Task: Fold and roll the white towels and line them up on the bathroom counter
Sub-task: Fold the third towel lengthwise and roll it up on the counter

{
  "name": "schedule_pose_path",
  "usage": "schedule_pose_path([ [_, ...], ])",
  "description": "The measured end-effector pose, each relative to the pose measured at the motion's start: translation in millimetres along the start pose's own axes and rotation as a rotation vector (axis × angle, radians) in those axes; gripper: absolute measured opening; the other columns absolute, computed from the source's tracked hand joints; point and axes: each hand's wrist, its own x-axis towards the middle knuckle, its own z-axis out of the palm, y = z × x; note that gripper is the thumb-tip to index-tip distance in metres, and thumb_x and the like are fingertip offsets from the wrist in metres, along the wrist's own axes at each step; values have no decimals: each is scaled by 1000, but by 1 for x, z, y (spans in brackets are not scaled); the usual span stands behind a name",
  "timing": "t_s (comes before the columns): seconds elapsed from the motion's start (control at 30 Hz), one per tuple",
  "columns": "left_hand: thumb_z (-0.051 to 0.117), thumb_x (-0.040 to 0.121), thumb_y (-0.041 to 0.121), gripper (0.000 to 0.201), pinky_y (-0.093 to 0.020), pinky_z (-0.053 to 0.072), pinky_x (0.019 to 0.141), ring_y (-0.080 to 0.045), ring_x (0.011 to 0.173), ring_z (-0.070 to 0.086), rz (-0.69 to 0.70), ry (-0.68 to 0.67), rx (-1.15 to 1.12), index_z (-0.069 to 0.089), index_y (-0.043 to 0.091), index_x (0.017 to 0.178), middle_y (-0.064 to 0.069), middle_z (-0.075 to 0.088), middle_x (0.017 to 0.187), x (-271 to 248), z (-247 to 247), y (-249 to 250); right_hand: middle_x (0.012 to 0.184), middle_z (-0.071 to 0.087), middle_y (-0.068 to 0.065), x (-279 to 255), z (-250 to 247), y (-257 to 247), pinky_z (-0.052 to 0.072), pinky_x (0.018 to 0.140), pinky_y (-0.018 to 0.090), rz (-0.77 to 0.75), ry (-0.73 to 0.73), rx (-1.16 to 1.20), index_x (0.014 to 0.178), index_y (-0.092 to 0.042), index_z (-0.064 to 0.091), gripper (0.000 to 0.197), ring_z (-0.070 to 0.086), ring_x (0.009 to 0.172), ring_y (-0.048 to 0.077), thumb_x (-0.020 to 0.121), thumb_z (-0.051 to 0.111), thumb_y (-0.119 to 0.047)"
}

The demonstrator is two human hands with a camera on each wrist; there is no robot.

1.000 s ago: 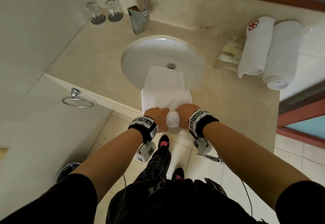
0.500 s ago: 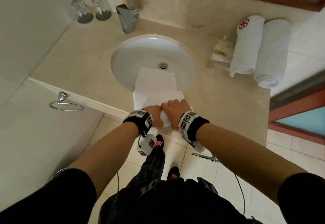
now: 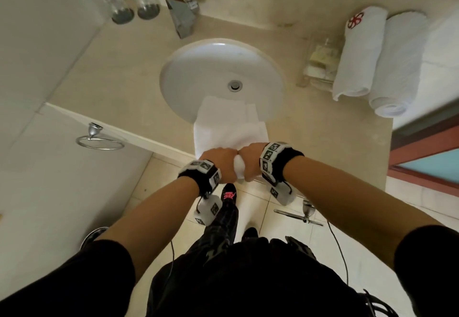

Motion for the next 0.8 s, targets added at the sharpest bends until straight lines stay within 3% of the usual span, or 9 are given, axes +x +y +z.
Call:
schedule_pose_path([
  [0.07,74,64,29,44,-29,51,63,-19,76,64,-3,-94,-70,60,24,106,3,67,91,6,-12,-6,103,57,-8,-8,4,5,51,76,34,-40,201,-82,115,-28,50,71,59,90,15,56,79,-56],
  [0.13,74,60,26,47,-28,51,62,-19,77,64,3,-135,-103,60,24,104,2,67,92,11,-16,-9,104,57,-6,-13,7,7,49,78,35,-21,305,-112,115,-26,50,65,60,94,18,64,76,-55],
  [0.23,76,66,34,48,-27,48,67,-17,84,65,40,-114,3,60,27,111,6,67,101,12,-13,2,87,65,-5,-13,12,11,49,62,27,42,217,-22,100,-26,59,43,65,75,18,65,73,-47],
  [0.33,77,69,42,56,-30,41,64,-21,84,61,51,101,167,49,23,114,4,62,95,3,-7,17,75,66,-2,-12,-5,17,43,49,21,69,-1,80,84,-22,62,34,61,61,15,56,75,-38],
  [0.43,75,71,41,51,-32,39,64,-24,84,62,34,191,172,46,21,109,2,62,91,-8,1,22,79,73,10,-6,-16,21,54,56,32,39,-137,233,74,-17,69,40,71,70,28,39,72,-36],
  [0.53,74,69,44,45,-31,48,67,-21,79,63,2,60,85,53,26,104,5,64,89,-3,-3,20,76,72,2,-9,-15,15,58,62,34,6,-137,163,79,-20,69,43,70,69,25,41,77,-39],
  [0.6,77,63,46,46,-32,54,70,-18,75,63,5,-66,24,57,26,100,6,64,86,5,-14,16,79,66,-4,-12,-8,11,57,66,33,1,15,53,90,-24,62,50,65,69,18,49,81,-46],
  [0.7,75,56,39,39,-30,55,61,-17,66,64,18,-171,-53,60,20,86,5,63,74,14,-27,13,90,62,-4,-18,7,8,50,67,32,22,269,-29,104,-23,53,56,62,77,20,60,82,-42],
  [0.8,76,52,47,39,-31,58,64,-15,65,65,46,-168,-10,62,28,83,7,67,75,14,-25,21,82,65,-4,-20,10,12,55,67,31,56,193,68,101,-24,61,44,64,70,18,62,77,-38],
])
